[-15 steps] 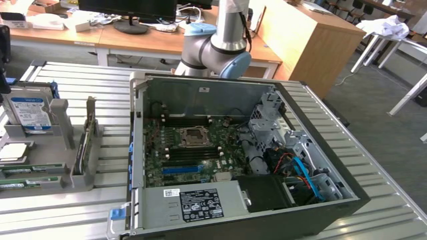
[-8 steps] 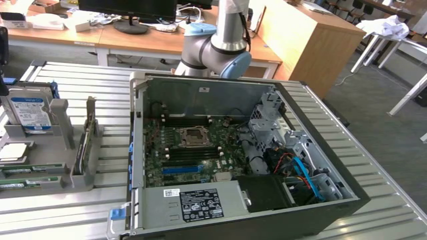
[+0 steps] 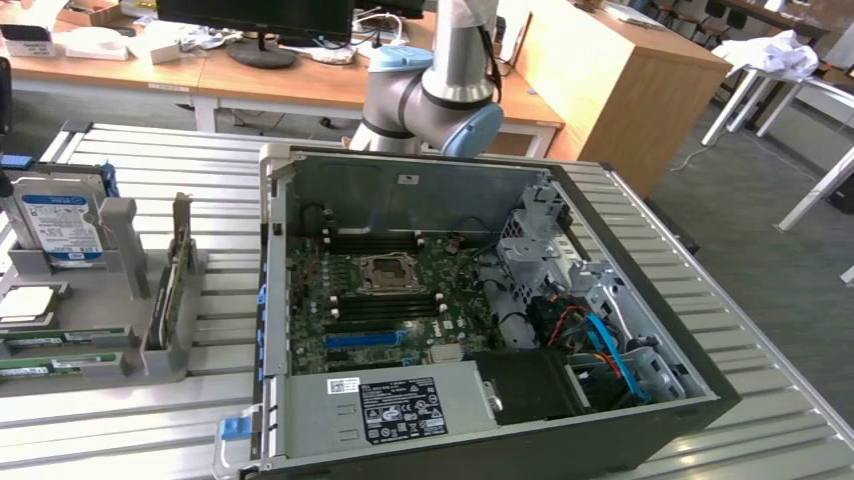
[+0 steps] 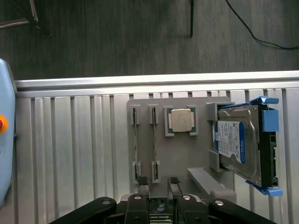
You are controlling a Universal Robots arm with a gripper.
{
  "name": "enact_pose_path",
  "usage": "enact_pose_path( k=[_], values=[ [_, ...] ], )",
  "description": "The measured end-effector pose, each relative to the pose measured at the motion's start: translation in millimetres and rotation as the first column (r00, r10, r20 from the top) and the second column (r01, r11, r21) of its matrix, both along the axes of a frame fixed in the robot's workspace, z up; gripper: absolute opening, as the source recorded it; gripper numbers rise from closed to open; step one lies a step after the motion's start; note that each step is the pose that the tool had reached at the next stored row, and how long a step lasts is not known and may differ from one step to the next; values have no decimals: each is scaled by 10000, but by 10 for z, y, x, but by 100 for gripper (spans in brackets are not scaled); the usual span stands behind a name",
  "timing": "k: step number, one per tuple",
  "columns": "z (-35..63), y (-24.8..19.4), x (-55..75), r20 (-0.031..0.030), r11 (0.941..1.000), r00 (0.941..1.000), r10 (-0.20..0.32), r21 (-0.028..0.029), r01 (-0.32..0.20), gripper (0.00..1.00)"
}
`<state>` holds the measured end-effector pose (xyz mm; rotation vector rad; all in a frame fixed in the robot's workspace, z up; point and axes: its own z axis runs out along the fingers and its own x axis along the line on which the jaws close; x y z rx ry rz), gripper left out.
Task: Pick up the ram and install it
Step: 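Pick up the ram and move it above insertion slot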
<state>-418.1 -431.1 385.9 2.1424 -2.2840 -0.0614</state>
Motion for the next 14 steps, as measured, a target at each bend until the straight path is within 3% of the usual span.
enact_pose_path(
  k=[4,14],
  values=[
    [-14,-1,0,1,10000,10000,0,1,0,30],
    [-162,-1,0,0,10000,10000,0,1,0,30]
  ],
)
